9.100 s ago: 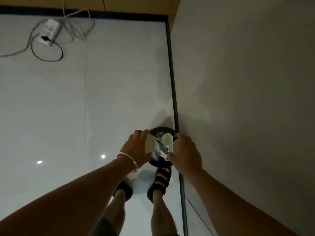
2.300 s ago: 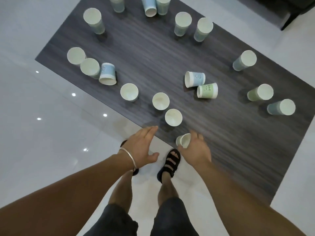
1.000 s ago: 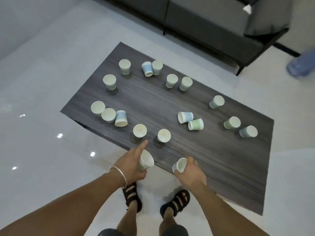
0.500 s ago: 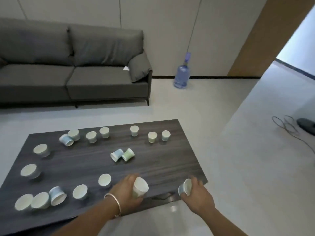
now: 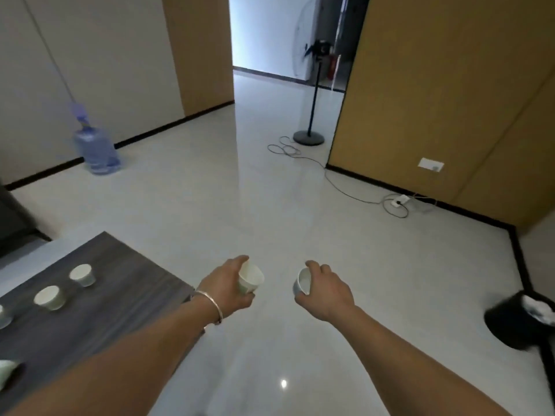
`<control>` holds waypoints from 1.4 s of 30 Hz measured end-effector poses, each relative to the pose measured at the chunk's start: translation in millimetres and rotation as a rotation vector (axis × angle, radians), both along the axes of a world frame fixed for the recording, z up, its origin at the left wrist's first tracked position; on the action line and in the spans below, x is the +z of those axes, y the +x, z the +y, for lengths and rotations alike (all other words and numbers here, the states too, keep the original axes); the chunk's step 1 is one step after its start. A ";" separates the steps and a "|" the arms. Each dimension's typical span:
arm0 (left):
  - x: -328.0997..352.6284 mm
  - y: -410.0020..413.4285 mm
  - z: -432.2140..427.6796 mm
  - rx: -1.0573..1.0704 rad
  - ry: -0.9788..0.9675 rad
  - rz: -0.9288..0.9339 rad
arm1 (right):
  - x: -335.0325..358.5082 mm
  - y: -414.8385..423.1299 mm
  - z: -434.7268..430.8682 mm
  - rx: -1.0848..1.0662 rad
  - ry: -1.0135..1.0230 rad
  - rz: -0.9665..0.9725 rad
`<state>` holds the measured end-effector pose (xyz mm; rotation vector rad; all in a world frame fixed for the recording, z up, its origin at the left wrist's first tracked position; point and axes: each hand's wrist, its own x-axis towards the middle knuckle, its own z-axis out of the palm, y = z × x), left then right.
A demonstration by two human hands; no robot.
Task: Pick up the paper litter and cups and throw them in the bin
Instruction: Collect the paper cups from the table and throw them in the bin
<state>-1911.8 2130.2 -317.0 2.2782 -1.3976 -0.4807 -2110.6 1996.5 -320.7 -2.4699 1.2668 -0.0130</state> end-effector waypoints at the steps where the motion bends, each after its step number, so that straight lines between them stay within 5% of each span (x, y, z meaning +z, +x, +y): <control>1: 3.2 -13.8 -24.6 -0.045 -0.006 0.006 | 0.6 -18.9 -13.4 -0.052 -0.006 -0.008; 18: -0.9 -249.9 -407.0 -0.760 -0.134 0.005 | 4.5 -284.0 -219.3 -0.782 0.000 0.017; 27: -15.1 -414.0 -515.0 -1.064 -0.043 0.039 | -17.1 -418.8 -256.4 -1.080 0.083 0.002; 42: -26.6 -656.9 -696.7 -1.053 -0.099 -0.006 | -23.1 -655.2 -454.6 -1.072 0.057 0.001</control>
